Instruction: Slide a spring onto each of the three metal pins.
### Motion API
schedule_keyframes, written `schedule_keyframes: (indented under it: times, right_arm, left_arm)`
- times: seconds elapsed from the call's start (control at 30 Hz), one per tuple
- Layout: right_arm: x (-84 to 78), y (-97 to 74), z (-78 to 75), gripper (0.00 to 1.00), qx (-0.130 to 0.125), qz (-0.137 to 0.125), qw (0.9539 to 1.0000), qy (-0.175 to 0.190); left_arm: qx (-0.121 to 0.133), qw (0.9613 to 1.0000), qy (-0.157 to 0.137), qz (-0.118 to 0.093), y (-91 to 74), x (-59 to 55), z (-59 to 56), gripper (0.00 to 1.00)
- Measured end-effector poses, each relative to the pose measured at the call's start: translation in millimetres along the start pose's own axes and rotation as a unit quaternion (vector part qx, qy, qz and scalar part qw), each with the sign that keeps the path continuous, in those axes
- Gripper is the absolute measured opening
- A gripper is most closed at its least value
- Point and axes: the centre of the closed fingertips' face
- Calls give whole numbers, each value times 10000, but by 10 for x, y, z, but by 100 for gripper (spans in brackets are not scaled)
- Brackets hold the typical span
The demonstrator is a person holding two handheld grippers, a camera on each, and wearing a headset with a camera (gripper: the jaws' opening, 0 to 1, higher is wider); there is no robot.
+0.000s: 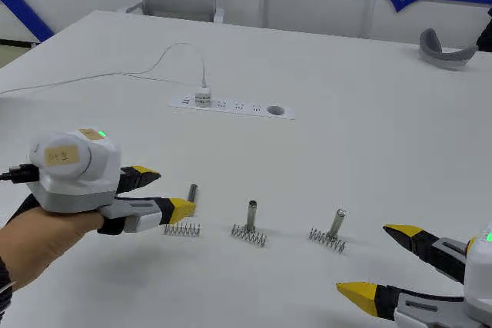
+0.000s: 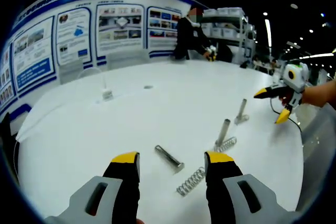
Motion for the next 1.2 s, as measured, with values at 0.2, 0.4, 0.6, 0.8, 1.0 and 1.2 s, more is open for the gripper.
schedule_keyframes:
  times: [0.2, 0.4, 0.6, 0.8, 1.0, 1.2]
  right_arm:
    - [1, 5, 1, 71, -3, 0, 10000, 10]
    - [6, 14, 23, 71, 18, 11, 10000, 7]
    - [6, 7, 29, 71, 11, 17, 10000, 15]
    - [-7, 5, 34, 71, 6, 28, 10000, 23]
    - [-17, 6, 35, 71, 3, 38, 10000, 33]
    - [-30, 8, 42, 71, 3, 46, 10000, 43]
  left_arm:
    - [132, 9998, -1, 170, 104, 17, 72, 45]
    - [257, 9992, 29, 320, 209, 36, 119, 40]
    - [396, 9980, -10, 486, 311, 9, 143, 35]
    - [537, 9962, -27, 685, 393, -40, 175, 33]
    - [717, 9938, -194, 822, 436, -74, 245, 25]
    - [776, 9919, -214, 981, 486, -114, 225, 22]
Point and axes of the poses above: the centre of the closed fingertips' face, and the gripper's own axes: y roughly forward along the fingers, z roughly to its left, x roughly out of its top, and after that the axes turned 9 degrees about -y, right-handed
